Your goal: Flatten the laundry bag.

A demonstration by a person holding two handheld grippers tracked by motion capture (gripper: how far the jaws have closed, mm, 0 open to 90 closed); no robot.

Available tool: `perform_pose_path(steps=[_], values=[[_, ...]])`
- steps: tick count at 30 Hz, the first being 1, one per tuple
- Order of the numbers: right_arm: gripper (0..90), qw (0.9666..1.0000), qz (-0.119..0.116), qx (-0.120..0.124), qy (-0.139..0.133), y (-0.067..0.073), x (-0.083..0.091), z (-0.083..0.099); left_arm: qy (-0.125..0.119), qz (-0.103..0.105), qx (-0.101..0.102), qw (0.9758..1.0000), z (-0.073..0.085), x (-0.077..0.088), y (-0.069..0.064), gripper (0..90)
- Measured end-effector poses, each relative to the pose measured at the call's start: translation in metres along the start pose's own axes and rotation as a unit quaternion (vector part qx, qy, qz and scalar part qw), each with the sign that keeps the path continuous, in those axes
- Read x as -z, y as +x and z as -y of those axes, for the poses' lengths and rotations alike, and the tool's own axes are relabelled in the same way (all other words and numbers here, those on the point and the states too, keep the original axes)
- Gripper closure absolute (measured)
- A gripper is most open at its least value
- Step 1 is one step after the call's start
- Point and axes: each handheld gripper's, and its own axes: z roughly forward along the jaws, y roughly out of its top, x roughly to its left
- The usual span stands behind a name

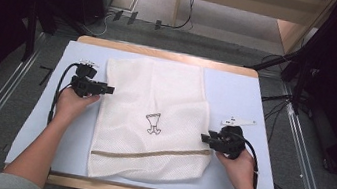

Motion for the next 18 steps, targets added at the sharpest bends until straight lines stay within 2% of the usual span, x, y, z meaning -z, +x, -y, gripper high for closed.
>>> perform_pose_path(steps=[5, 8, 11, 14, 18], values=[[57.5, 0.9998, 0.003, -0.007, -0.018, -0.003, 0.009, 0.001, 0.004, -0.005, -0.009, 0.9999, 0.013, 0.013, -0.01, 50.0], [56.1, 0.9997, 0.009, -0.004, -0.021, -0.002, 0.013, 0.002, 0.004, 0.0, -0.005, 1.0, 0.025, 0.019, -0.017, 49.3], [55.8, 0.9997, 0.01, -0.003, -0.021, -0.003, 0.012, 0.002, 0.016, 0.002, -0.01, 0.9998, 0.036, 0.023, -0.022, 49.7], [55.4, 0.9997, 0.01, -0.002, -0.02, -0.004, 0.01, 0.001, 0.022, 0.005, 0.004, 0.9997, 0.047, 0.027, -0.026, 49.7], [55.3, 0.9999, 0.006, -0.002, -0.015, -0.005, 0.005, 0.0, 0.034, 0.005, 0.01, 0.9994, 0.059, 0.031, -0.029, 49.6]])
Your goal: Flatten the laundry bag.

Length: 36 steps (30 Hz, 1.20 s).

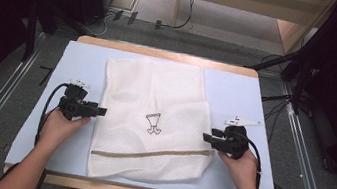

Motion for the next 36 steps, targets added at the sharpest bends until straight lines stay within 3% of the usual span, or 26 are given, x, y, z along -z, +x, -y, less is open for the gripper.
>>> perform_pose_path(steps=[6, 10, 13, 17, 18, 20, 24, 30, 36], values=[[56.3, 0.9997, -0.004, 0.001, 0.022, -0.004, -0.011, -0.002, 0.021, 0.005, 0.024, 0.9995, 0.009, -0.007, -0.004, 54.6], [61.0, 0.9992, -0.009, 0.001, 0.039, -0.006, -0.02, -0.003, 0.031, -0.002, 0.017, 0.9994, 0.011, -0.014, -0.009, 62.2], [70.0, 0.9986, -0.014, -0.007, 0.05, -0.007, -0.024, -0.003, 0.027, -0.001, 0.019, 0.9995, 0.011, -0.016, -0.008, 76.2], [81.5, 0.998, -0.017, -0.008, 0.061, -0.005, -0.028, -0.005, 0.03, 0.007, -0.002, 0.9995, 0.008, -0.018, -0.007, 85.9], [82.3, 0.9979, -0.02, -0.003, 0.062, -0.005, -0.029, -0.006, 0.027, 0.005, -0.007, 0.9996, 0.006, -0.017, -0.006, 86.5], [83.5, 0.9979, -0.026, -0.001, 0.06, -0.004, -0.029, -0.007, 0.007, 0.012, 0.003, 0.9999, -0.001, -0.013, 0.001, 87.3], [83.4, 0.9983, -0.032, -0.006, 0.048, -0.005, -0.031, -0.013, -0.019, 0.002, 0.006, 0.9998, -0.017, -0.011, 0.014, 87.2], [81.2, 0.9986, -0.018, -0.003, 0.051, -0.002, -0.046, -0.024, -0.017, -0.012, 0.007, 0.9997, -0.037, -0.023, 0.033, 86.9], [80.1, 0.9988, -0.011, -0.004, 0.047, -0.003, -0.058, -0.034, -0.032, -0.018, 0.015, 0.9992, -0.045, -0.024, 0.045, 86.0]])
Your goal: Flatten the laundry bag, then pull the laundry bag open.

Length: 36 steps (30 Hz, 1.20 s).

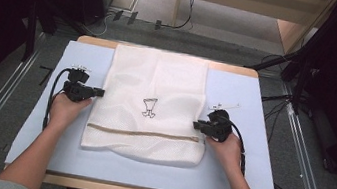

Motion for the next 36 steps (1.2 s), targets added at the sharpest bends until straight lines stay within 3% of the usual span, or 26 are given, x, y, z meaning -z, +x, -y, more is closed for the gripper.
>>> perform_pose_path(steps=[7, 12, 14, 18, 24, 30, 36], values=[[79.0, 1.0, 0.005, -0.003, -0.008, -0.002, -0.012, -0.013, -0.005, -0.009, 0.01, 0.9999, -0.007, -0.005, 0.011, 84.8], [76.5, 0.9997, -0.009, -0.017, -0.013, -0.008, -0.018, -0.012, -0.002, -0.009, 0.005, 0.9999, -0.007, -0.009, 0.014, 82.8], [73.0, 0.9996, -0.013, -0.018, -0.014, -0.009, -0.017, -0.012, -0.005, -0.004, 0.006, 1.0, -0.006, -0.008, 0.014, 78.8], [62.2, 0.9997, -0.01, -0.013, -0.016, -0.007, -0.013, -0.011, -0.006, 0.005, 0.007, 0.9999, -0.006, -0.005, 0.012, 61.6], [54.7, 0.9992, -0.013, -0.006, -0.037, -0.004, 0.0, -0.009, -0.01, 0.023, 0.008, 0.9997, -0.007, 0.006, 0.008, 46.7], [55.4, 0.9988, -0.013, -0.002, -0.046, -0.001, 0.01, -0.006, -0.007, 0.022, -0.019, 0.9995, -0.006, 0.016, 0.0, 41.3], [58.2, 0.9988, -0.013, -0.001, -0.048, 0.0, 0.019, -0.002, -0.028, 0.03, -0.013, 0.9991, -0.007, 0.031, -0.004, 37.5]])
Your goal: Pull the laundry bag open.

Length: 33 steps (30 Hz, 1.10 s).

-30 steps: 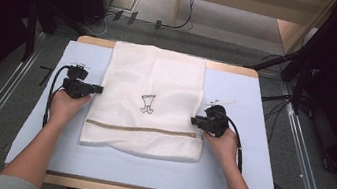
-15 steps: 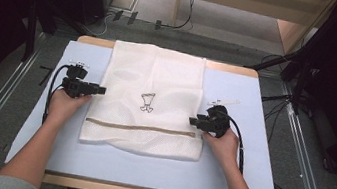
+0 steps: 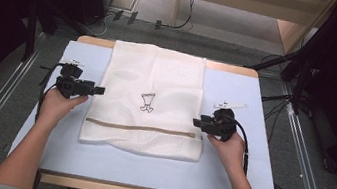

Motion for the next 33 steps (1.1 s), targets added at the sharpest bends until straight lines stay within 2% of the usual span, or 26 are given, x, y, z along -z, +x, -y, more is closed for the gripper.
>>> perform_pose_path(steps=[2, 8, 13, 16, 20, 24, 31, 33], values=[[58.6, 1.0, 0.001, 0.003, 0.001, 0.001, 0.003, 0.002, -0.002, 0.007, 0.0, 1.0, -0.001, 0.003, -0.003, 36.7], [59.1, 1.0, 0.001, -0.005, -0.003, 0.003, 0.014, 0.009, -0.006, 0.008, -0.006, 0.9999, -0.002, 0.004, -0.014, 36.4], [59.4, 1.0, 0.0, -0.005, -0.007, 0.004, 0.023, 0.014, 0.006, 0.017, -0.021, 0.9996, -0.001, 0.001, -0.026, 36.2], [59.6, 0.9999, -0.002, -0.006, -0.01, 0.006, 0.027, 0.018, 0.008, 0.03, -0.022, 0.9993, -0.002, 0.001, -0.034, 37.5], [59.9, 1.0, -0.001, -0.006, -0.006, 0.007, 0.031, 0.023, 0.012, 0.032, -0.035, 0.9988, -0.001, -0.002, -0.041, 37.1], [60.7, 1.0, 0.002, -0.007, -0.005, 0.008, 0.033, 0.025, 0.02, 0.035, -0.039, 0.9984, -0.001, -0.008, -0.049, 36.9], [68.0, 0.9999, 0.004, -0.013, 0.002, 0.007, 0.032, 0.029, 0.023, 0.05, -0.055, 0.997, -0.005, -0.016, -0.06, 36.7], [72.7, 0.9999, 0.001, -0.015, 0.004, 0.007, 0.031, 0.03, 0.026, 0.052, -0.059, 0.9966, -0.006, -0.019, -0.063, 36.6]])
